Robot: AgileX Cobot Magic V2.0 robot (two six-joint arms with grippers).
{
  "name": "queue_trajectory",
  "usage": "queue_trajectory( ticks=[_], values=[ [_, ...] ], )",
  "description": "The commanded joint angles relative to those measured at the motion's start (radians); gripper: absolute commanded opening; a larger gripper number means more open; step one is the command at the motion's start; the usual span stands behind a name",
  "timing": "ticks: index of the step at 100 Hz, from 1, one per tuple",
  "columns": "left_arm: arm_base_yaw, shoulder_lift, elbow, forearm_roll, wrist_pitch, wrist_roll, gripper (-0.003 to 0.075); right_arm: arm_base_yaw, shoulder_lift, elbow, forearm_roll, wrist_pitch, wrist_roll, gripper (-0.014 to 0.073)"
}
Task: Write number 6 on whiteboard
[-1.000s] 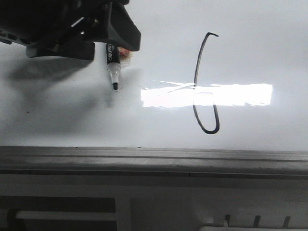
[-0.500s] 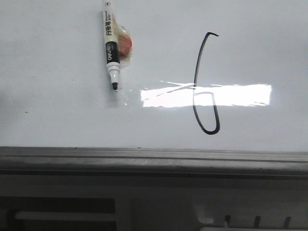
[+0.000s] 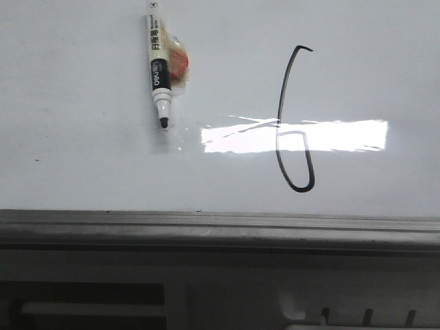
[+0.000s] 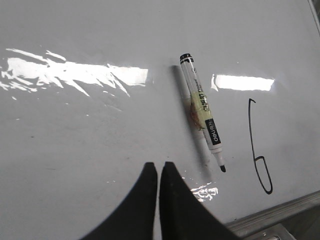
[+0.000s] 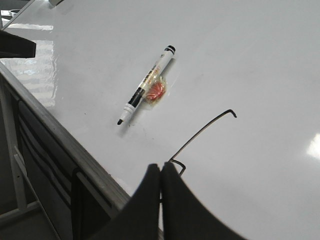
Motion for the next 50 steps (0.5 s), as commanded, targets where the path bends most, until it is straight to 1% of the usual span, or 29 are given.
queue_trajectory(
  ticks=[1,32,43,47,50],
  values=[
    [0.001,0.006,-0.029,0.011,0.001,0.002,-0.0019,-0.005,0.007,-0.027,0.006,-0.083,-0.001,-0.0064],
    [0.001,0.006,-0.029,0.011,0.001,0.002,-0.0019,-0.005,0.007,-0.027,0.006,-0.083,-0.001,-0.0064],
    [0.001,0.001,-0.005,0.011,0.000,0.002,-0.0019,-0.005,0.007,-0.027,0.006,-0.083,-0.001,-0.0064],
    [0.001,-0.017,0.003,0.040,-0.005,0.002,-0.0019,-0.005,0.007,-0.027,0.006,-0.083,-0.001,-0.0064],
    [0.005,-0.032,0.009,0.101,-0.009,0.002,-0.0019,-0.005,0.007,-0.027,0.006,-0.083,-0.001,-0.0064]
  ],
)
